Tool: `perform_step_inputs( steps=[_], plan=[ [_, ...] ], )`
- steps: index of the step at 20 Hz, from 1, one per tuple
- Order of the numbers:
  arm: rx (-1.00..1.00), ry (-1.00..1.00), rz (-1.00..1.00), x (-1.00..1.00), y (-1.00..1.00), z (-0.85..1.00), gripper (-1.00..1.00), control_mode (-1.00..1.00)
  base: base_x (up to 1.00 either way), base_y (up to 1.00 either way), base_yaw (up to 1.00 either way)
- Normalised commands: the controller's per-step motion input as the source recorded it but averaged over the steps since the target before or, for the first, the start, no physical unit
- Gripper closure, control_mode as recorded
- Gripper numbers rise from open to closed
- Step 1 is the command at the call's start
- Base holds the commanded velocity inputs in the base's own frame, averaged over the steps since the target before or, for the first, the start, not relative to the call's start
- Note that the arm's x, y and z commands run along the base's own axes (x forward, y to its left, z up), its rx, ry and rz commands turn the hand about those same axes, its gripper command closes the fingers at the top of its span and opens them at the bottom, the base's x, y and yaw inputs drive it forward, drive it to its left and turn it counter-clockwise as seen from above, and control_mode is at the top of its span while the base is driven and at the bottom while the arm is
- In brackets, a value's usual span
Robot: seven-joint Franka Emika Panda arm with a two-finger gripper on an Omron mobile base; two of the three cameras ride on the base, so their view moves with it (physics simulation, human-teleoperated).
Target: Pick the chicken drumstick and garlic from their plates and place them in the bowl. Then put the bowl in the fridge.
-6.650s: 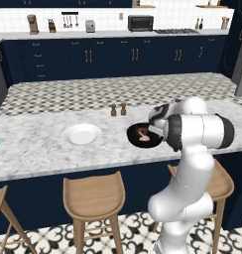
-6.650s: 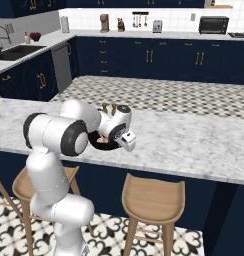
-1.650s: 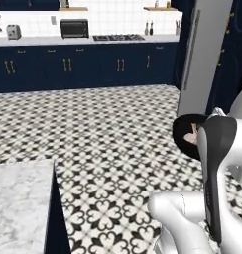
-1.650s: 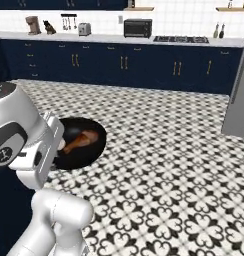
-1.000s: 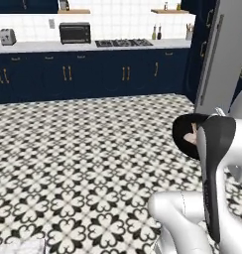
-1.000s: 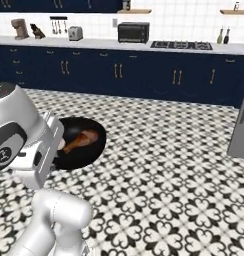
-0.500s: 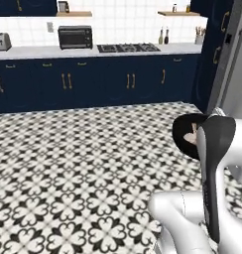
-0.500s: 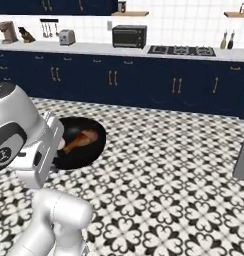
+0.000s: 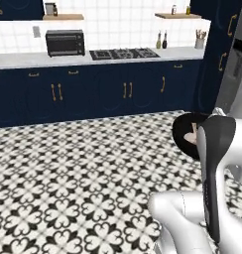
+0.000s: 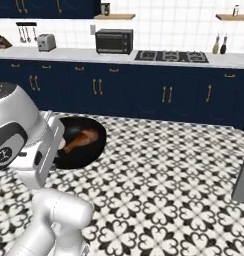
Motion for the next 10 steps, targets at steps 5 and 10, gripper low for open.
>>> perform_step_inputs(
  steps=[5,10],
  plan=[
    [0.00,0.00,0.00,0.00,0.00,0.00,1.00,1.00,1.00,0.00,-0.16],
    [0.00,0.00,0.00,0.00,0.00,0.00,1.00,1.00,1.00,0.00,-0.20]
  ],
)
